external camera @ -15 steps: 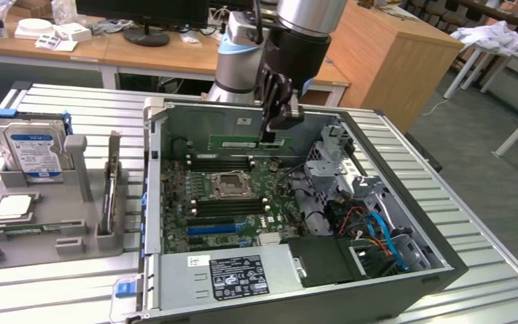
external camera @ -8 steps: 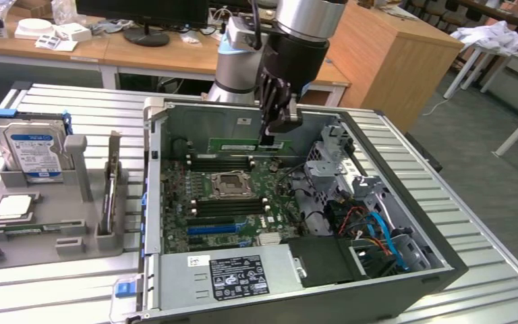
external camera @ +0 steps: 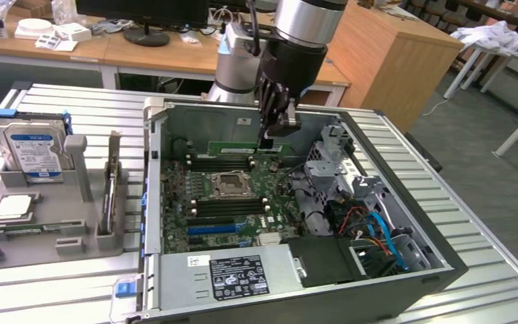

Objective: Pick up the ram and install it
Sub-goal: 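Pick up the ram and move it above insertion slot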

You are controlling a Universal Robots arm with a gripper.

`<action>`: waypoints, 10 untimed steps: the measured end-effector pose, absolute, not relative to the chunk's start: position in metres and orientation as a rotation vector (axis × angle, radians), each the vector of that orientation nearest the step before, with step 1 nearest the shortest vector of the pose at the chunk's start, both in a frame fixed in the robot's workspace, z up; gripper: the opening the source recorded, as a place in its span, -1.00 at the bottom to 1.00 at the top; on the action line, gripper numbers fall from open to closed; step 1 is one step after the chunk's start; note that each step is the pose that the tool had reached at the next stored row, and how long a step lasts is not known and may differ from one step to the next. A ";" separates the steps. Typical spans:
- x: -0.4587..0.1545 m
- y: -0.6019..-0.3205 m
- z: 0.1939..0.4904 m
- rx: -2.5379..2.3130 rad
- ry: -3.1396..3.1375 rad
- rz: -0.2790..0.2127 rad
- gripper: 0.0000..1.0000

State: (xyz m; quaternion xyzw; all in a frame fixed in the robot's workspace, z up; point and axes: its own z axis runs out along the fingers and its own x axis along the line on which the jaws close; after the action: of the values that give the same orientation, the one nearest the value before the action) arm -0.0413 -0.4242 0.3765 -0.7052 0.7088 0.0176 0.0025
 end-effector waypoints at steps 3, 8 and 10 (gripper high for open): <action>-0.041 -0.424 0.374 -2.212 2.223 0.055 -0.76; -0.041 -0.424 0.370 -2.212 2.223 0.055 -0.76; -0.041 -0.424 0.368 -2.212 2.223 0.055 -0.76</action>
State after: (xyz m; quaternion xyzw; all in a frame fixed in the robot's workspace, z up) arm -0.0413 -0.4241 0.3681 -0.7052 0.7088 0.0176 0.0025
